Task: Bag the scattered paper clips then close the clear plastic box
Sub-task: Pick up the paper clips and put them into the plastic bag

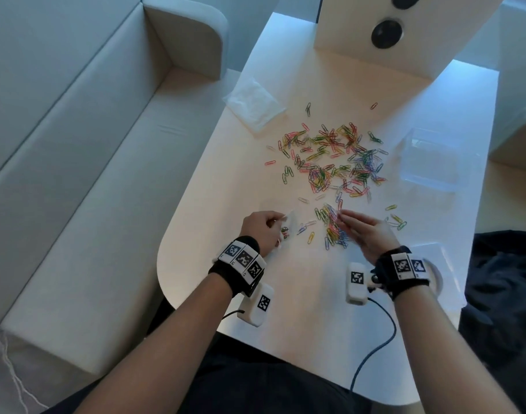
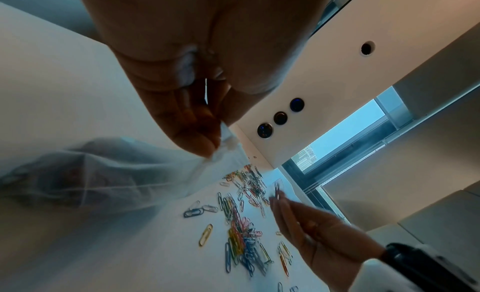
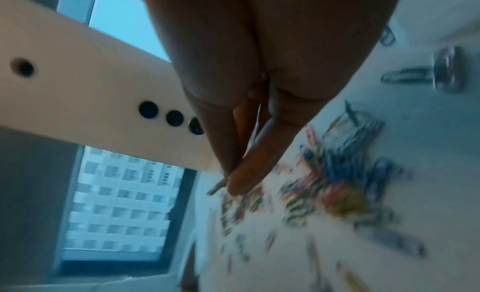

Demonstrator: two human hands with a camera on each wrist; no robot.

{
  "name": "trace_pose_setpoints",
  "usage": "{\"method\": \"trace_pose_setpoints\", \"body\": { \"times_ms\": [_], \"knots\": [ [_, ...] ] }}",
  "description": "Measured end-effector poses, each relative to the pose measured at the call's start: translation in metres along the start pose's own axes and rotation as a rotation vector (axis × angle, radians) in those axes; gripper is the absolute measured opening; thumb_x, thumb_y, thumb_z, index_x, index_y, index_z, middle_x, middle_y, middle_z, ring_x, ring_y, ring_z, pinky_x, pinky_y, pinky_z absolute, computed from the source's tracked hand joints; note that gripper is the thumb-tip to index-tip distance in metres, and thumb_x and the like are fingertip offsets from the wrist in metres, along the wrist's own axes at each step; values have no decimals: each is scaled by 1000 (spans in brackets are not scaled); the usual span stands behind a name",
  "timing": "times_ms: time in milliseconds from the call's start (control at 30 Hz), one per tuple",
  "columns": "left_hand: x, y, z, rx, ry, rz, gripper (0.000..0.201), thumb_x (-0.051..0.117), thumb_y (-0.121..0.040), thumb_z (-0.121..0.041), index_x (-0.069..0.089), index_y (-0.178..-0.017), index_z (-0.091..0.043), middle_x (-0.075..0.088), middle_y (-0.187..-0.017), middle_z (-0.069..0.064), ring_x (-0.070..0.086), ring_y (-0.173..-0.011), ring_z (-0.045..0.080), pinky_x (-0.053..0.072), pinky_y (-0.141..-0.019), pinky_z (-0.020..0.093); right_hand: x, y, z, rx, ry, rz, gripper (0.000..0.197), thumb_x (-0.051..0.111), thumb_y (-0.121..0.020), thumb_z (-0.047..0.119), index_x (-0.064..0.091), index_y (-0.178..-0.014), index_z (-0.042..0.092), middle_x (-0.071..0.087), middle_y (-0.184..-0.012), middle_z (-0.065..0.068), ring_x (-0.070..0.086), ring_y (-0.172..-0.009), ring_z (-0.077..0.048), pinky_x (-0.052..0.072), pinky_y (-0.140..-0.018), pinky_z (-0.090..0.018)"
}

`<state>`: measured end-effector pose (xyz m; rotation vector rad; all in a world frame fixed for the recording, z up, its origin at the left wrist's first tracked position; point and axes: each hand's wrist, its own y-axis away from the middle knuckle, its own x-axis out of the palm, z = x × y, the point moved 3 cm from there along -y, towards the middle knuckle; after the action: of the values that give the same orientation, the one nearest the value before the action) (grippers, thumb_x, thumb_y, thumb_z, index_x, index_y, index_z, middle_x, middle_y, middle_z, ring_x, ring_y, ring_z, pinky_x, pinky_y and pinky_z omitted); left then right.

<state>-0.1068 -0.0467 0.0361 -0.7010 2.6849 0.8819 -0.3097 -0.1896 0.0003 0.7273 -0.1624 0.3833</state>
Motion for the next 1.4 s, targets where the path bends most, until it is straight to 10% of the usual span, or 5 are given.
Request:
{"method": "trace_pose_setpoints", "body": {
  "times_ms": [467,633,767,867,1400],
  "knots": [
    [22,7,-2,61,-44,-9,24,52,-95,-7,71,-109,-12,70,-76,6,66,-59,17,60,-70,29,103,34,-13,-341,1233,0,14,64,-90,13,77,-90,8,73,-76,-7,66,-66,-16,54,-69,-25],
    [12,4,0,62,-2,-41,24,53,-95,-9,71,-110,-13,68,-69,3,64,-58,17,61,-74,34,87,31,-2,-266,872,165,22,55,-95,5,72,-108,10,73,-98,-7,72,-80,-15,61,-72,-27],
    [-5,4,0,49,28,-66,23,51,-96,-10,70,-108,-16,69,-71,4,63,-58,16,56,-61,18,19,0,26,-398,1103,-267,28,62,-92,20,67,-119,20,66,-122,-5,63,-108,-18,49,-92,-26],
    [-21,2,4,42,54,-98,25,52,-96,-10,70,-111,-19,69,-70,2,63,-59,14,53,-58,14,-35,-32,21,-80,1436,-468,58,53,-94,39,38,-145,16,33,-153,-14,33,-137,-35,30,-111,-46],
    [-27,-3,14,7,38,-89,27,52,-96,-12,71,-114,-19,70,-71,2,64,-59,11,52,-61,13,23,-29,-14,-342,1456,-304,23,62,-86,4,74,-106,8,68,-104,-16,63,-94,-32,50,-88,-33]
  ]
}}
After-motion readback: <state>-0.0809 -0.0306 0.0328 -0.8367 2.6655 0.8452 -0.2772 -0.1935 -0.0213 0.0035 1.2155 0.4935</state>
